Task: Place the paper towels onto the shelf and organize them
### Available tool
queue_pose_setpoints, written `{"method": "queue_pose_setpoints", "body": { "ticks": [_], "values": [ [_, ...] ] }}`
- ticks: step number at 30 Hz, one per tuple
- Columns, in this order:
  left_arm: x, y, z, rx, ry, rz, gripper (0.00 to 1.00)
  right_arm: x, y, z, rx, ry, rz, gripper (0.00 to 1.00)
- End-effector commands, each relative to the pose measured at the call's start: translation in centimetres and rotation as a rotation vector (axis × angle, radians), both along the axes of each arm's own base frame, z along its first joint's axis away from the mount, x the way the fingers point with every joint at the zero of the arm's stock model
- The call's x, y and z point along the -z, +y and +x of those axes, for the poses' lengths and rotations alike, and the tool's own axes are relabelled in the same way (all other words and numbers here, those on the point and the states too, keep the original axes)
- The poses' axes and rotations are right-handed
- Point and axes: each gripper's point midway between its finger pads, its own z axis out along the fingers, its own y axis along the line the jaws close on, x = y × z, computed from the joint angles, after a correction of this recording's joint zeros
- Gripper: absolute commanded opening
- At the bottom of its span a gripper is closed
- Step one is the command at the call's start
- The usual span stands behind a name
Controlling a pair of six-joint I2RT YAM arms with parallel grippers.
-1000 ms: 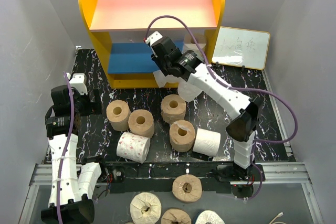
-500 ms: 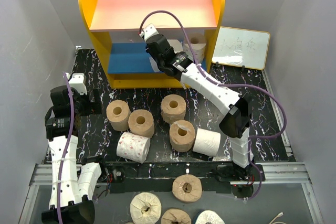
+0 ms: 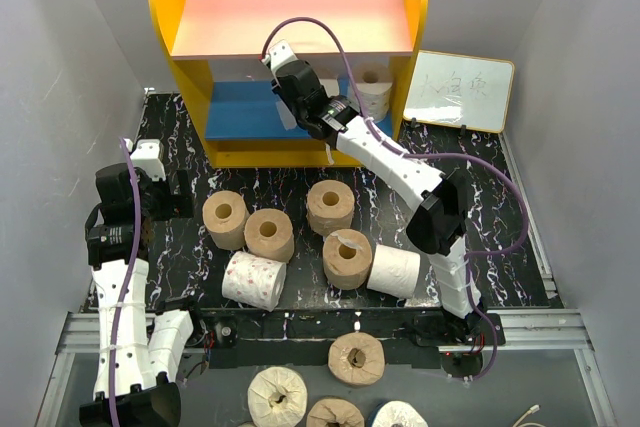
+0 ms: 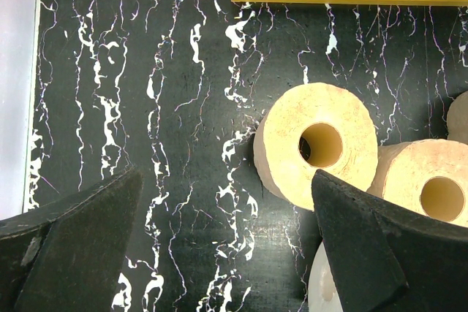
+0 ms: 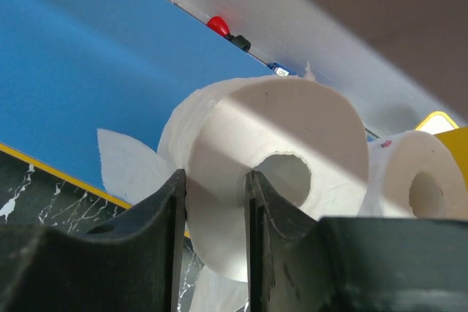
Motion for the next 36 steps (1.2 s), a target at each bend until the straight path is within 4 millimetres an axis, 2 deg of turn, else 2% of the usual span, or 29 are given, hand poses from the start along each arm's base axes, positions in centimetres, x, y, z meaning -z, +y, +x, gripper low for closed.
{"method": "queue_pose_setpoints", "body": {
  "ticks": [1,2,5,7,9,11,13,16,18,21,23,25,26,27,29,31,33,35,36],
  "values": [
    [-0.2,0.1,0.0,-0.005,-0.015,0.003,0.99,-2.5,-1.4,1.5,0.058,-0.064,0.061,0.05],
    [-0.2,0.1,0.0,-0.004,-0.014,0.003,0.99,-2.5,-1.6,1.5,0.066,-0.065,0.060,0.18],
    [-0.2,0.1,0.0,-0.005,-0.013,0.002,0.99,-3.1,-2.1,1.2,0.075,-0.070,0.062,0.43],
    [-0.2,0.1,0.0,-0.005,-0.011,0.003,0.99,-3.4,-2.4,1.1,0.084,-0.077,0.064,0.63],
    [-0.1,0.1,0.1,-0.004,-0.009,0.003,0.99,-3.7,-2.8,0.9,0.091,-0.087,0.060,0.74],
    [-0.1,0.1,0.1,-0.004,-0.008,0.002,0.99,-3.9,-3.1,0.9,0.099,-0.095,0.053,0.80],
    [-0.1,0.1,0.1,-0.005,-0.008,0.002,0.99,-4.5,-3.3,0.7,0.106,-0.104,0.061,0.82],
    [-0.1,0.1,0.0,-0.004,-0.010,0.003,0.99,-6.8,-3.6,-0.9,0.102,-0.119,0.115,0.87],
    [-0.2,0.2,0.0,-0.006,-0.011,0.003,0.99,-8.5,-3.9,-3.9,0.107,-0.110,0.151,0.88],
    [-0.3,0.2,0.0,-0.009,-0.019,0.005,0.99,-8.6,-5.6,-10.9,0.116,-0.063,0.158,0.85],
    [-0.3,0.2,-0.1,-0.009,-0.020,0.006,0.99,-5.7,-6.6,-15.5,0.086,0.020,0.116,0.84],
    [-0.3,0.2,-0.1,-0.008,-0.020,0.006,0.99,-2.2,-8.2,-18.8,0.072,0.153,0.085,0.84],
    [-0.4,0.2,0.0,-0.008,-0.021,0.006,0.99,-0.3,-9.1,-20.4,0.058,0.232,0.055,0.84],
    [-0.3,0.1,0.0,-0.001,-0.016,0.002,0.99,2.6,-9.2,-23.2,-0.018,0.362,0.046,0.82],
    [-0.1,-0.1,0.0,0.011,0.000,-0.005,0.99,4.6,-9.2,-25.7,-0.098,0.450,0.045,0.81],
    [0.2,-0.1,0.1,0.012,0.016,-0.007,0.99,5.9,-10.7,-27.0,-0.088,0.481,0.032,0.81],
    [0.2,0.3,0.1,-0.012,0.022,-0.001,0.99,6.4,-14.3,-26.9,0.051,0.443,-0.011,0.81],
    [0.1,0.1,0.0,0.000,0.019,-0.006,0.99,5.4,-17.0,-26.7,0.188,0.386,0.010,0.83],
    [0.2,0.0,0.0,0.004,0.025,-0.006,0.99,4.5,-17.6,-26.8,0.213,0.360,0.056,0.83]
  ]
}}
